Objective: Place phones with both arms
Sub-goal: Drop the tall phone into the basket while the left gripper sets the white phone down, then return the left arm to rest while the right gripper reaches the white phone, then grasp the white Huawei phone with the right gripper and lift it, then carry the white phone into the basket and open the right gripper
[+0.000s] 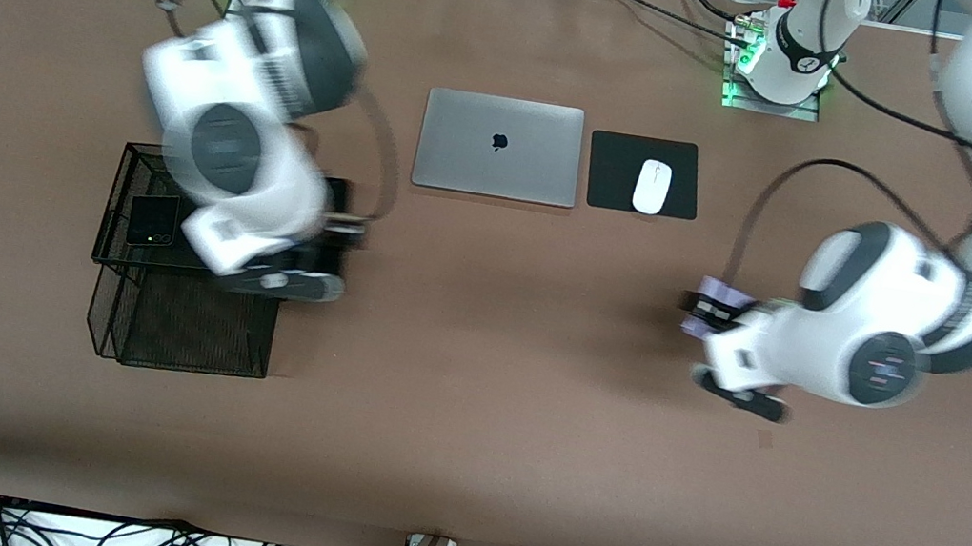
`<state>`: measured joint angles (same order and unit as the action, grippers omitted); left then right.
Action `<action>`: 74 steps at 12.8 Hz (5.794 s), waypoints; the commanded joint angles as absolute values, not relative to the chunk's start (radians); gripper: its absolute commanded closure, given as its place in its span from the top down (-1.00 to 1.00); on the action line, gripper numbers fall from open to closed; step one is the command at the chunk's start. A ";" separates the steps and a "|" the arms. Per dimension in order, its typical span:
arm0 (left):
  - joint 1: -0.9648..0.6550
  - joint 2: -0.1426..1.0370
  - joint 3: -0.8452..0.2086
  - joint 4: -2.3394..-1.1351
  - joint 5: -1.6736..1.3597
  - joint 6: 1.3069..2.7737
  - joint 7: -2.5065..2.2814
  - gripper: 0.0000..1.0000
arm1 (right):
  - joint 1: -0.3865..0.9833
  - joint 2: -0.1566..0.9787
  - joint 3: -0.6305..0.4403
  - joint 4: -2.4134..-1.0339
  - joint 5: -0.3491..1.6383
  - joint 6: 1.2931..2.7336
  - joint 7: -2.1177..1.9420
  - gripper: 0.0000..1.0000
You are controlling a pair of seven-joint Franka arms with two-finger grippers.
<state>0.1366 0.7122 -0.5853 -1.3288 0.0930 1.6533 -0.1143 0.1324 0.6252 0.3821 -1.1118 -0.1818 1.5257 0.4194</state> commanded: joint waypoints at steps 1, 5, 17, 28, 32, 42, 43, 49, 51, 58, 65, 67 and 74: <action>0.005 0.765 -0.565 -1.311 0.038 1.814 -0.210 -0.44 | 0.133 0.477 0.145 -1.268 -0.014 1.542 0.176 -0.92; -0.188 0.896 -0.549 -1.324 0.052 2.154 -0.456 -0.40 | 0.133 0.329 0.019 -1.588 0.027 1.720 0.055 -0.92; -0.395 0.809 -0.339 -1.321 0.058 2.110 -0.672 1.00 | 0.137 0.315 0.028 -1.818 0.044 1.987 0.072 1.00; -0.002 0.384 -0.247 -1.325 0.108 1.616 -0.102 1.00 | 0.190 0.519 0.325 -1.349 -0.067 1.782 0.677 1.00; -0.014 0.204 -0.040 -1.396 0.029 1.497 0.053 1.00 | 0.334 0.716 0.431 -1.244 -0.269 1.914 1.026 1.00; 0.002 0.094 0.049 -1.625 0.037 1.740 0.172 1.00 | 0.446 0.943 0.430 -1.264 -0.509 2.102 1.169 1.00; 0.002 0.092 0.046 -1.621 0.038 1.736 0.170 1.00 | 0.445 0.949 0.430 -1.272 -0.511 2.102 1.166 1.00; 0.003 0.092 0.049 -1.618 0.037 1.732 0.179 1.00 | 0.448 1.003 0.430 -1.275 -0.514 2.138 1.161 1.00; 0.003 0.094 0.049 -1.618 0.037 1.732 0.183 1.00 | 0.446 1.000 0.430 -1.273 -0.546 2.137 1.154 -0.12; 0.009 0.104 0.051 -1.603 0.037 1.730 0.186 1.00 | 0.333 0.868 0.584 -1.142 -0.534 1.822 1.061 -0.74; 0.014 0.106 0.049 -1.601 0.037 1.730 0.186 1.00 | 0.077 0.700 0.427 -1.131 -0.324 1.664 0.447 -0.74; 0.012 0.106 0.049 -1.601 0.037 1.730 0.184 1.00 | 0.069 0.699 0.298 -1.131 -0.257 1.680 0.275 -0.74; 0.012 0.104 0.049 -1.600 0.037 1.729 0.183 1.00 | 0.025 0.762 0.092 -1.245 -0.041 1.966 0.020 -0.72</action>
<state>0.0044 0.1010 0.0524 -1.6165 0.0510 1.7322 0.1717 0.0132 0.7663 0.0935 -1.1774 -0.0606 1.8986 0.0186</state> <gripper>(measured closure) 0.000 0.145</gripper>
